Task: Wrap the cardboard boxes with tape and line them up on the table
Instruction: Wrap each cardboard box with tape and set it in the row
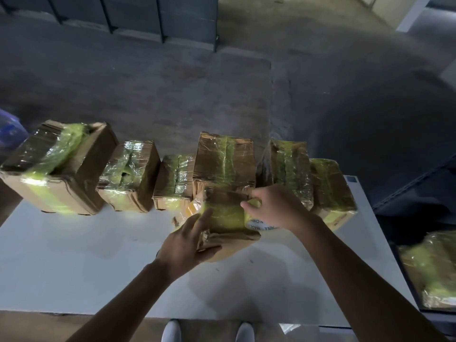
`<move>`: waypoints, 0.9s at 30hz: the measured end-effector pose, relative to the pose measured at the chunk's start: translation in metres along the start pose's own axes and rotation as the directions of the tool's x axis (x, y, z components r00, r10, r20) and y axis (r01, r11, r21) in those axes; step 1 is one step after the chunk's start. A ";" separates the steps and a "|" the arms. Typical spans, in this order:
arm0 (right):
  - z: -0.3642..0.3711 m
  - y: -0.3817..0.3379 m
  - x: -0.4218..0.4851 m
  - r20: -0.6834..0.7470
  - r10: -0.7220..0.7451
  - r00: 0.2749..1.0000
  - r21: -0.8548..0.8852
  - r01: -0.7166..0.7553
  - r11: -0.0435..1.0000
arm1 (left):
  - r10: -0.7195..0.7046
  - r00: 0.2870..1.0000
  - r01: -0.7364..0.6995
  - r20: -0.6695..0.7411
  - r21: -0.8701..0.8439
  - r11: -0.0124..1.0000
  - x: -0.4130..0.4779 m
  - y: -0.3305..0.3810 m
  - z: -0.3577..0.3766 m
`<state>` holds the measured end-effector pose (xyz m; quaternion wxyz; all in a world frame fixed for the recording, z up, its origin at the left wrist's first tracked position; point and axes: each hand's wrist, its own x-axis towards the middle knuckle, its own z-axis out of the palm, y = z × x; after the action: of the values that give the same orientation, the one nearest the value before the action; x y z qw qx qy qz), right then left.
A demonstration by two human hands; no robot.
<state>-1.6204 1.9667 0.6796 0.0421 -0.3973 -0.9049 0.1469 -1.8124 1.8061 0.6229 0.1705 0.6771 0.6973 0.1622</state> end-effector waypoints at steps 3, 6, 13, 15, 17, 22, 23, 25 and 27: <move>0.004 -0.018 0.005 -0.051 -0.021 0.998 -0.099 0.016 0.995 | 0.006 0.999 0.006 -0.053 0.214 0.977 0.004 -0.001 -0.011; 0.006 -0.027 0.013 -0.044 -0.047 0.998 -0.177 0.038 0.983 | 0.076 0.996 -0.049 -0.054 0.389 0.920 0.007 0.008 -0.021; 0.006 -0.032 0.015 0.016 -0.065 0.998 -0.275 0.067 0.959 | 0.054 0.987 -0.123 0.149 0.507 0.853 0.023 0.035 -0.015; 0.006 -0.032 0.015 -0.007 -0.080 0.997 -0.247 0.076 0.966 | 0.014 0.989 -0.093 0.148 0.545 0.833 0.028 0.036 -0.021; 0.006 -0.037 0.015 -0.019 -0.102 0.995 -0.247 0.094 0.964 | -0.028 0.983 -0.086 0.183 0.584 0.807 0.032 0.040 -0.025; -0.006 -0.026 0.016 0.015 -0.107 0.994 -0.017 0.107 0.994 | -0.061 0.979 -0.065 0.192 0.588 0.806 0.032 0.038 -0.022; -0.009 -0.019 0.015 0.052 -0.097 0.994 0.113 0.090 0.989 | -0.060 0.982 -0.054 0.178 0.573 0.818 0.030 0.033 -0.022; -0.012 -0.009 0.013 0.145 -0.076 0.986 0.339 0.023 0.941 | -0.050 0.987 -0.040 0.150 0.543 0.839 0.026 0.021 -0.021; -0.010 -0.006 0.014 0.155 -0.061 0.986 0.428 -0.012 0.904 | -0.031 0.988 -0.051 0.149 0.514 0.856 0.023 0.009 -0.020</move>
<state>-1.6324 1.9749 0.6903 0.0551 -0.3533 -0.8559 0.3735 -1.8143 1.8295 0.6445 0.0345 0.7120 0.6965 -0.0820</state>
